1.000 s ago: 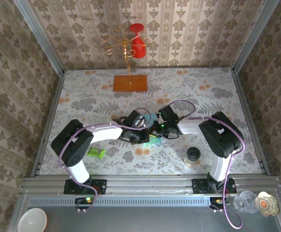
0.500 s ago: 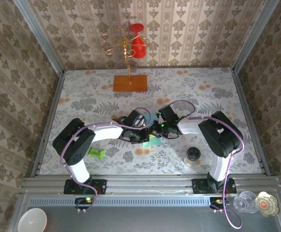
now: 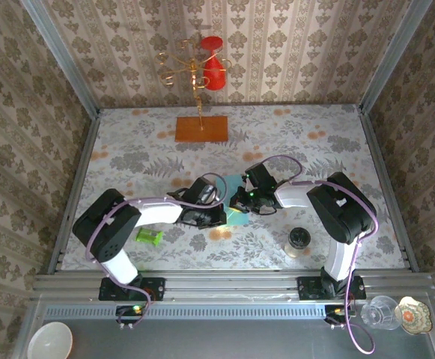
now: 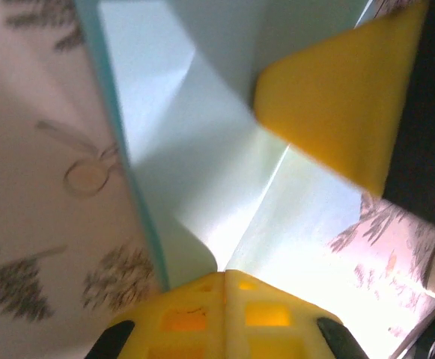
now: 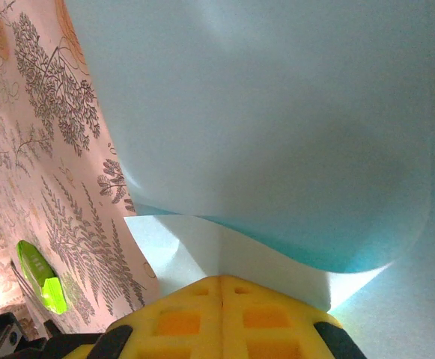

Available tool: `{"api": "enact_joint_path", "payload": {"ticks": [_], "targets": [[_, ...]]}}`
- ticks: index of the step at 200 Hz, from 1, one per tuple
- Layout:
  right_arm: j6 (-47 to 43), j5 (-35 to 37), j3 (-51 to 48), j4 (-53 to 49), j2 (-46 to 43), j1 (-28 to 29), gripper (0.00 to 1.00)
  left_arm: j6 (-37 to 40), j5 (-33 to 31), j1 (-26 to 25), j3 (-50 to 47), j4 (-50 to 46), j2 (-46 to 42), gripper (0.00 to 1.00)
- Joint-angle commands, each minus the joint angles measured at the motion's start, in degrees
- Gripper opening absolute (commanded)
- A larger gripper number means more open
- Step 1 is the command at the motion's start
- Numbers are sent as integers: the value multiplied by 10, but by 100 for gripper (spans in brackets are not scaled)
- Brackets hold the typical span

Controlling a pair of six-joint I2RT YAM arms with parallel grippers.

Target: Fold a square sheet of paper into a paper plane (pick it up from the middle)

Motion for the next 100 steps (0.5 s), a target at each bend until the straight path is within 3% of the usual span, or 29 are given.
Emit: {"api": "enact_joint_path", "payload": {"ticks": [1, 59, 100], "targets": [[0, 58, -30, -78, 41, -5, 0, -6, 11, -4, -51, -100, -21, 0], [9, 39, -34, -55, 41, -5, 0, -4, 49, 60, -69, -63, -131, 0], [13, 37, -32, -51, 43, -5, 0, -11, 54, 57, -3, -13, -69, 0]]}}
